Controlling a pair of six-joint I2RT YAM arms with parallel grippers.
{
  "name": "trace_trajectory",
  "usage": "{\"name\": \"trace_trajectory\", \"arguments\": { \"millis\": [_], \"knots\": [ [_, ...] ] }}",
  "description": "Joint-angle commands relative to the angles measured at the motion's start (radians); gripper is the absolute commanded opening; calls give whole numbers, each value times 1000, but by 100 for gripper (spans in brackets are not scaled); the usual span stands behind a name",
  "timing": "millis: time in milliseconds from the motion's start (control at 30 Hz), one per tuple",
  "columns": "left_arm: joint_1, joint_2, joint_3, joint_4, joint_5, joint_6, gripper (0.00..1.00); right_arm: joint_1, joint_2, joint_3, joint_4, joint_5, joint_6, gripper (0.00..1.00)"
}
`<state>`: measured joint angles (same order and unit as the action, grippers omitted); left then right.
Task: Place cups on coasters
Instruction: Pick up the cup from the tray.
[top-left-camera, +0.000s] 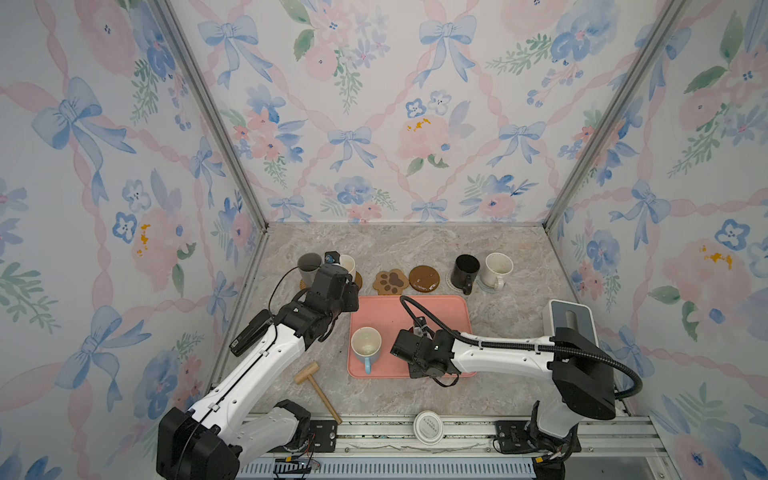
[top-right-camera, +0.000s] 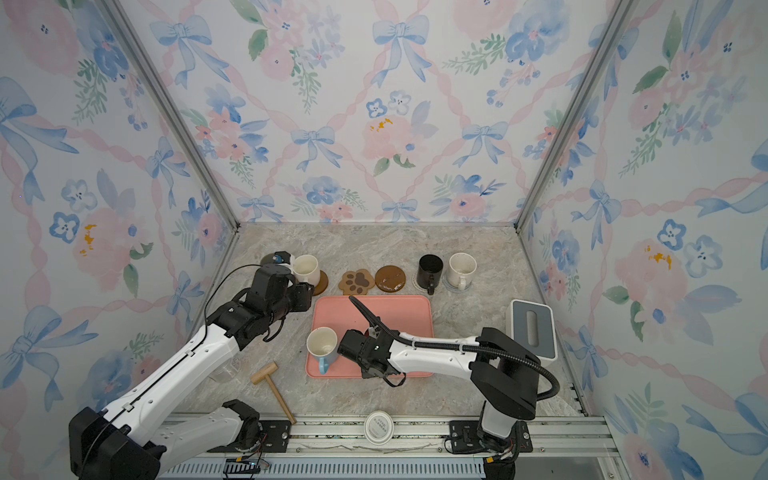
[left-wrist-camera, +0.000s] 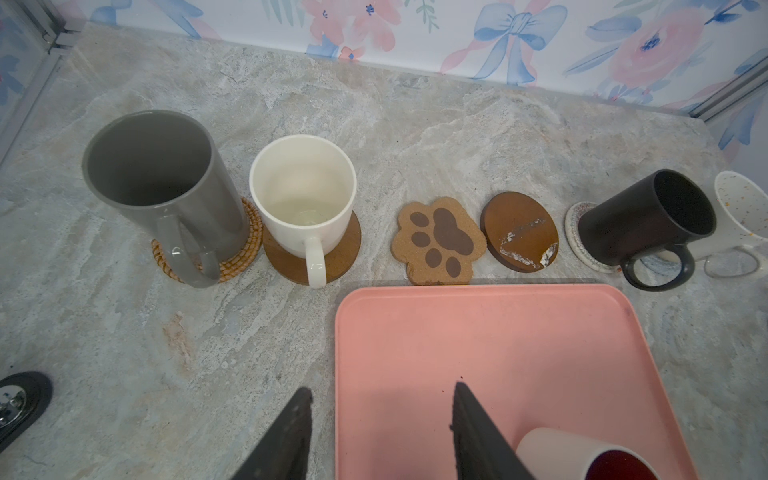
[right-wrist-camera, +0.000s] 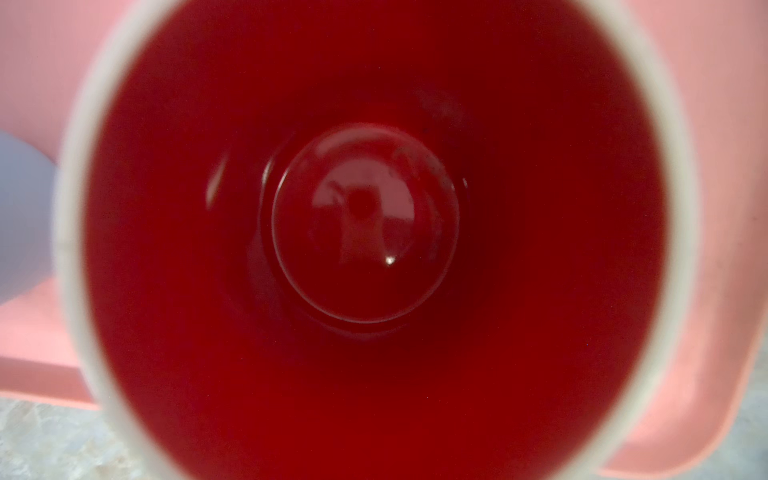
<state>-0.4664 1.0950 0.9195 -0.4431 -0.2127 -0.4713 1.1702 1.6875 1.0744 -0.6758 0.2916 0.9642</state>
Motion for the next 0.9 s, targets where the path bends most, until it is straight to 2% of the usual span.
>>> {"name": "trace_trajectory", "arguments": {
  "millis": [0,433,867],
  "knots": [
    [-5,5,-3,-12,-14,20,51,-19,13,-3,-24,16,-15,0],
    [-5,14,2,-12,-17,20,51,-40,-62,20,-31,57,-92,0],
    [-5,12,7,-11,-26,25,51,-156,-71,101,-8,43,-237,0]
  ]
}}
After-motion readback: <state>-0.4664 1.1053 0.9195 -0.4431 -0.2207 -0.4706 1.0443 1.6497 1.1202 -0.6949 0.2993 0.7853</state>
